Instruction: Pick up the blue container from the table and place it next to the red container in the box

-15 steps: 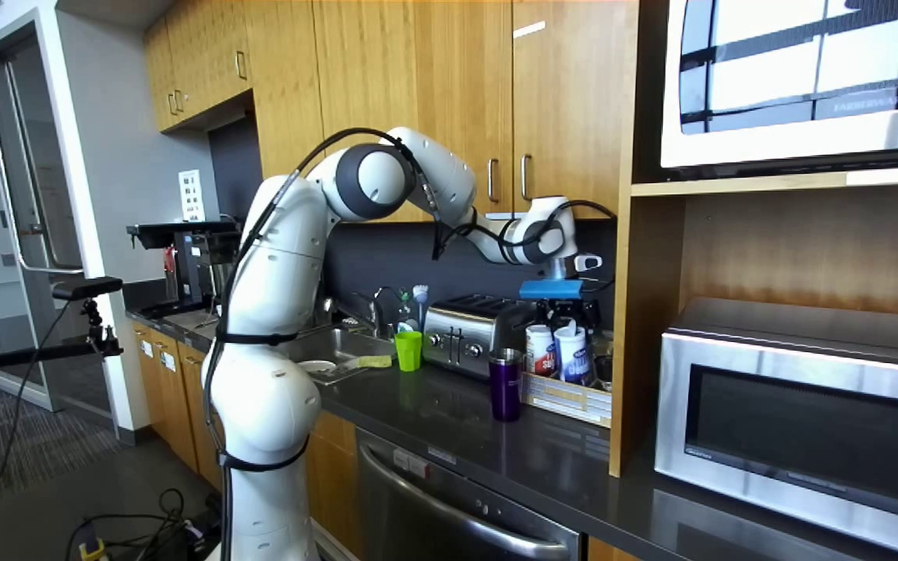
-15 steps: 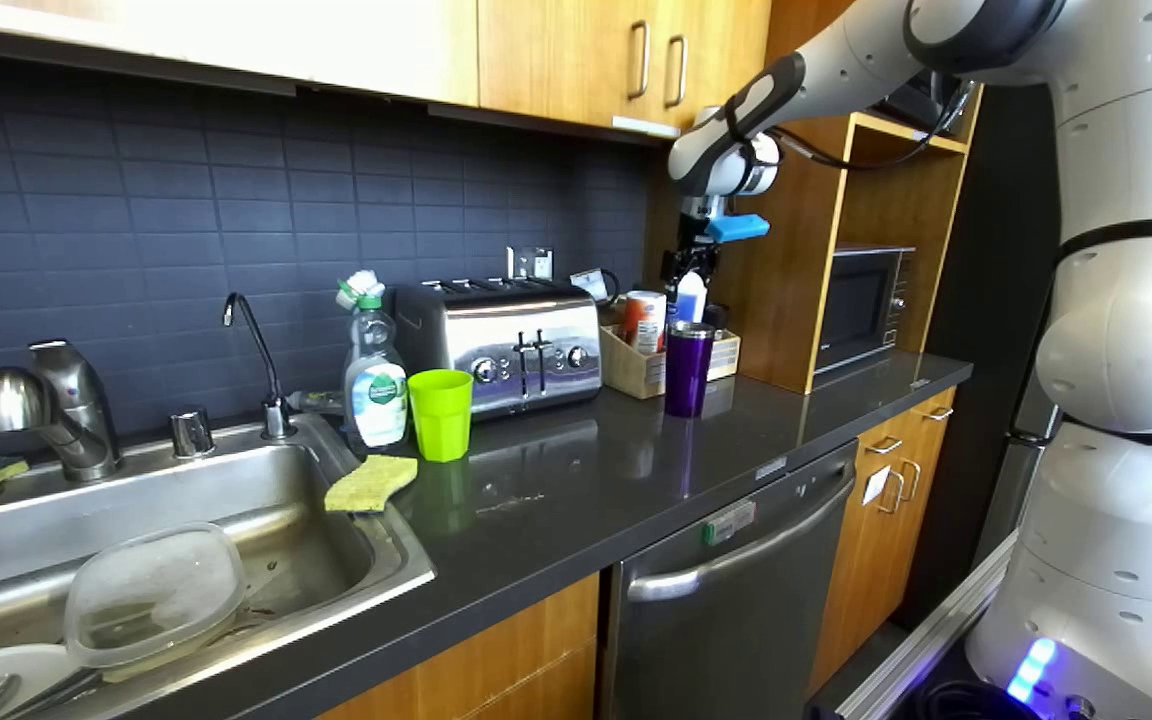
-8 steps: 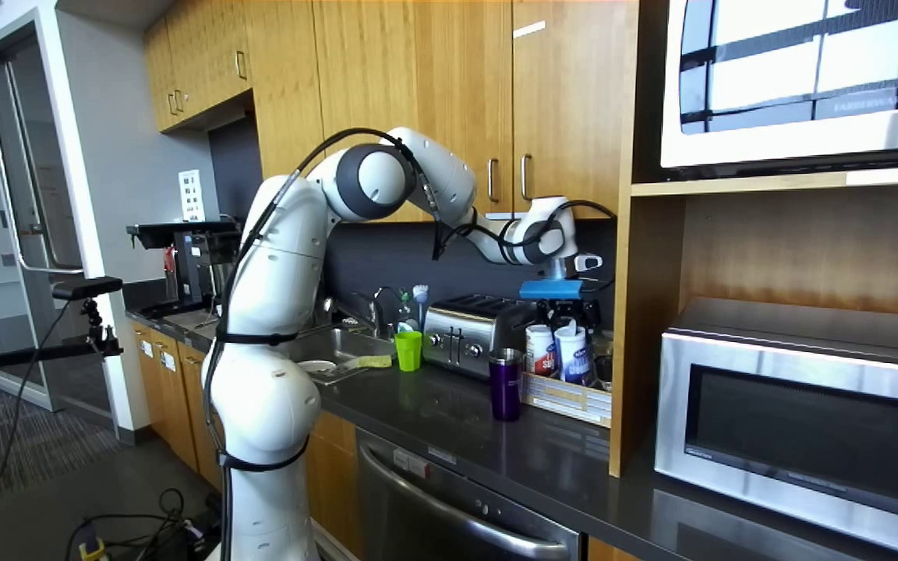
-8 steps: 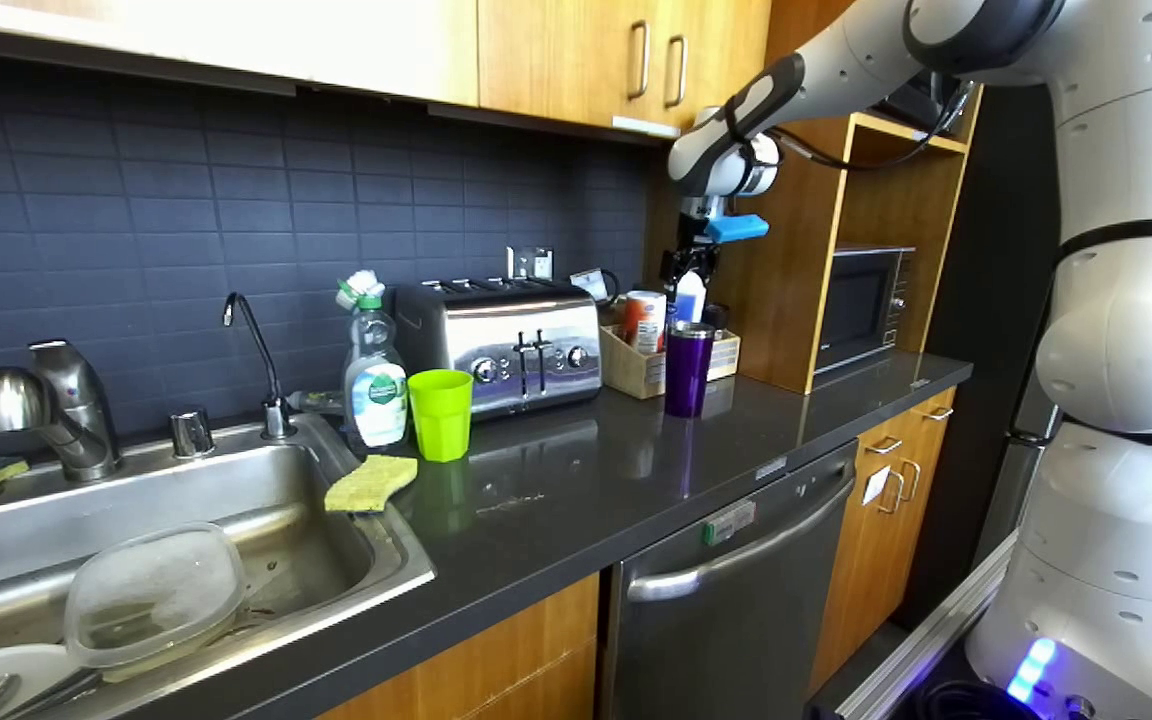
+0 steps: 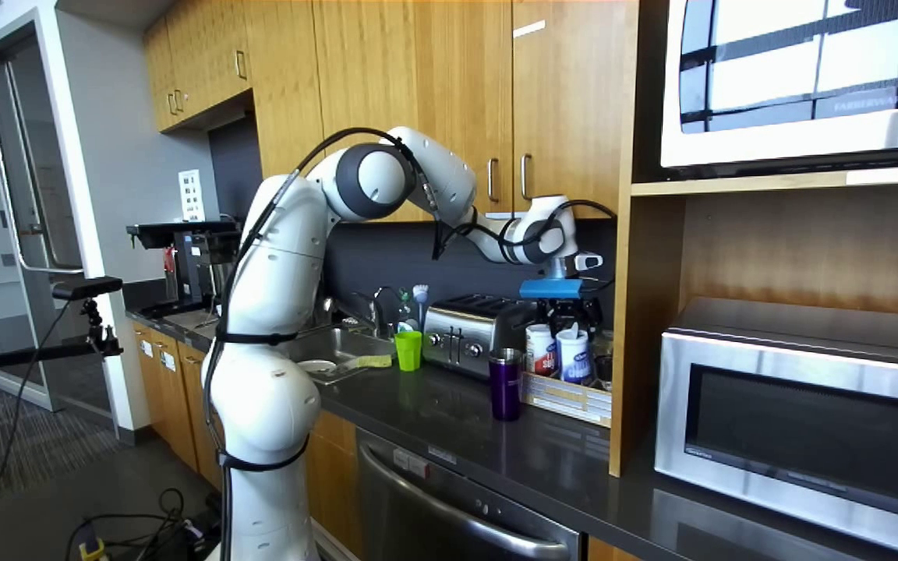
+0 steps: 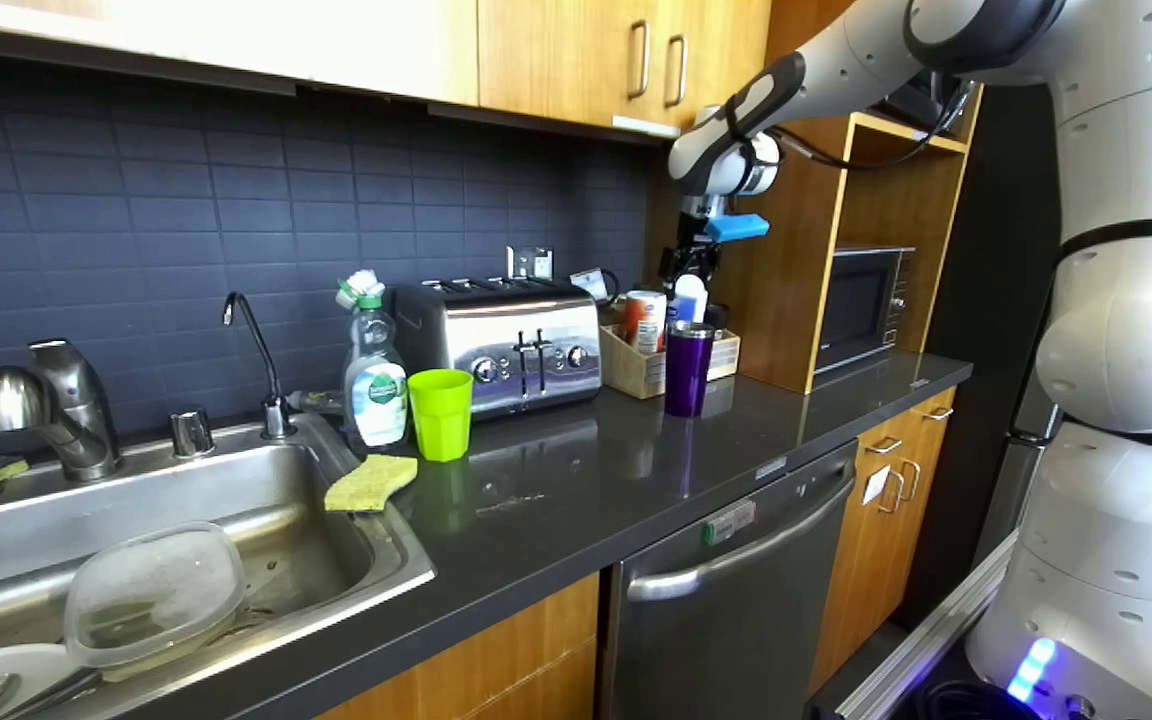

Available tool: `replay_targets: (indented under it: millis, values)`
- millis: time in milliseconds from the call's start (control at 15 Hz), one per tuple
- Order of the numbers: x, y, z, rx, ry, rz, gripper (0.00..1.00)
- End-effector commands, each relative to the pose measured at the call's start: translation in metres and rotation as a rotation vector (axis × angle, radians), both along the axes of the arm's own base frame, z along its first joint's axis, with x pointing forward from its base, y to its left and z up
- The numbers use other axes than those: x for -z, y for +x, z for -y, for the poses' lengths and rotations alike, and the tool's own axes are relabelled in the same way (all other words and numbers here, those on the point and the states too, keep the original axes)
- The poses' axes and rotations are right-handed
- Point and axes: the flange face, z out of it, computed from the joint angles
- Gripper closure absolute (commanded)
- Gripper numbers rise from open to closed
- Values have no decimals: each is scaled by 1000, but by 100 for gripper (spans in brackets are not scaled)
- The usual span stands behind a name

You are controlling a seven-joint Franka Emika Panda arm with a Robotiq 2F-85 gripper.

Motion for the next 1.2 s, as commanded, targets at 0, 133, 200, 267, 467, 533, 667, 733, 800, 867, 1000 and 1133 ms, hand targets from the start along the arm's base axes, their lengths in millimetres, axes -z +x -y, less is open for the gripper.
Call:
replay_targets:
  millis: [0,133,200,267,467,533,667,733,800,867,1000,1133]
  values:
    - [-9,5,-1,11,15,21,0]
    - [-13,4,-1,3,2,30,0]
    - [-15,3,-1,1,-2,38,0]
    - [-18,3,-1,0,-7,48,0]
    - [-24,0,-2,-4,-10,69,0]
    - [-26,-2,-2,-4,-16,75,0]
    - [-29,-7,-2,-2,-17,80,0]
    - [-31,-10,-3,-4,-15,81,0]
    - [-32,-14,-3,-6,-15,83,0]
    - [-34,-19,-4,-7,-19,89,0]
    - [-39,-28,-6,-8,-20,106,0]
    - [-46,-40,-8,-13,-21,130,0]
